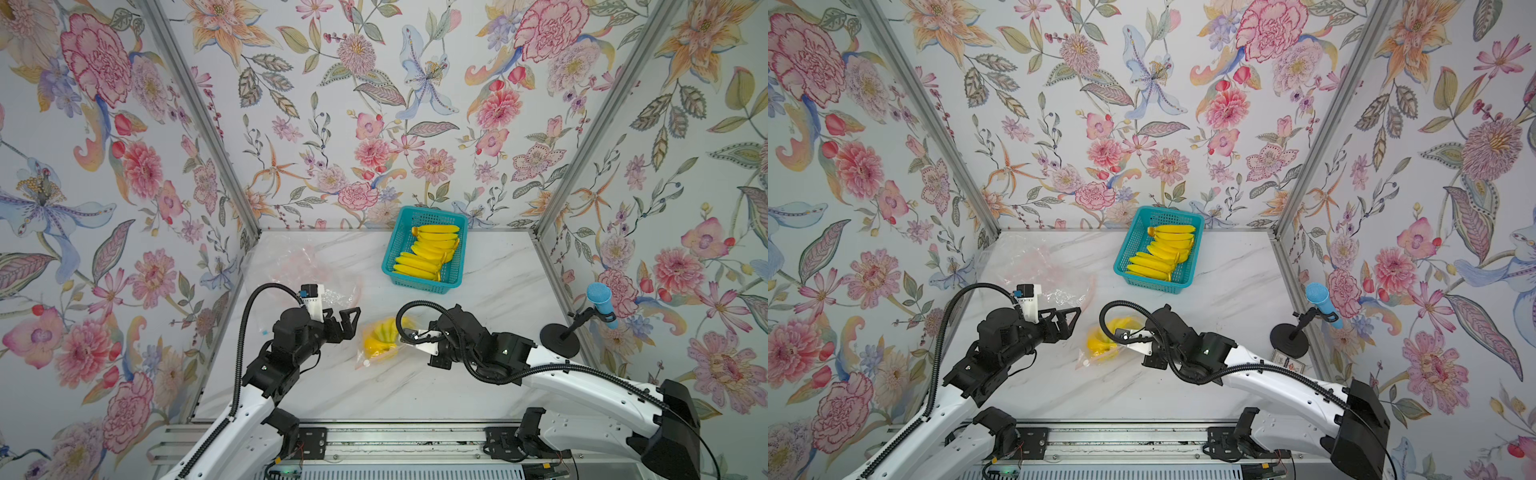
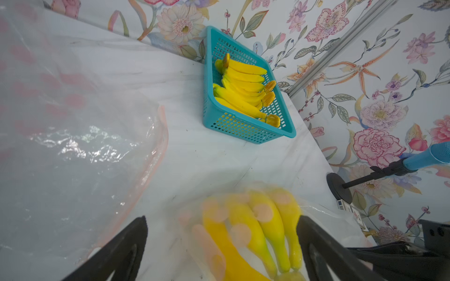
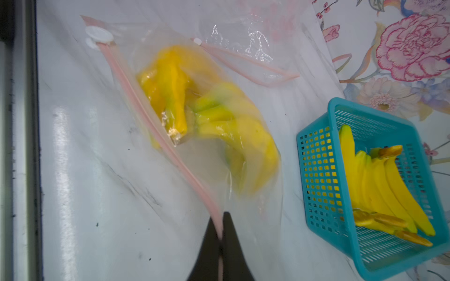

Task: Open the zip-top bag and take out the banana
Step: Pick up the zipper food storage bag at the center of the board.

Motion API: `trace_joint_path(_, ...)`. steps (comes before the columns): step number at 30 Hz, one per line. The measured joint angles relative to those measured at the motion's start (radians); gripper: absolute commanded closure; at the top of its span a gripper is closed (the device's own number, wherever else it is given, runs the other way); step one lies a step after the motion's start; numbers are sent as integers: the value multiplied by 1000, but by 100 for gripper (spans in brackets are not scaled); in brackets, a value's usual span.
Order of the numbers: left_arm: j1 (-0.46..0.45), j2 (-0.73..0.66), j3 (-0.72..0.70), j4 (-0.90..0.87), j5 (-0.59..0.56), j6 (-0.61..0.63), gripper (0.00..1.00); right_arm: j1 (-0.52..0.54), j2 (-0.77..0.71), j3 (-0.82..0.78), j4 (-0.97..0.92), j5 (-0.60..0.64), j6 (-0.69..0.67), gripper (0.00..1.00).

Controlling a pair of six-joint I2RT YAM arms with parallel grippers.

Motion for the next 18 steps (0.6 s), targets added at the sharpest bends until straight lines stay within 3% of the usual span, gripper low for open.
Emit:
trace_joint_path(9, 0, 42, 158, -42, 174, 353, 5, -83, 47, 106, -293, -284, 158, 100)
trace_joint_path(13, 0, 28, 169, -74, 298, 472, 13, -152, 58, 113, -341, -346, 208, 100)
trace_joint_path(18, 0, -22, 169, -114, 391, 551, 14, -238, 101, 185, -387, -375, 261, 100)
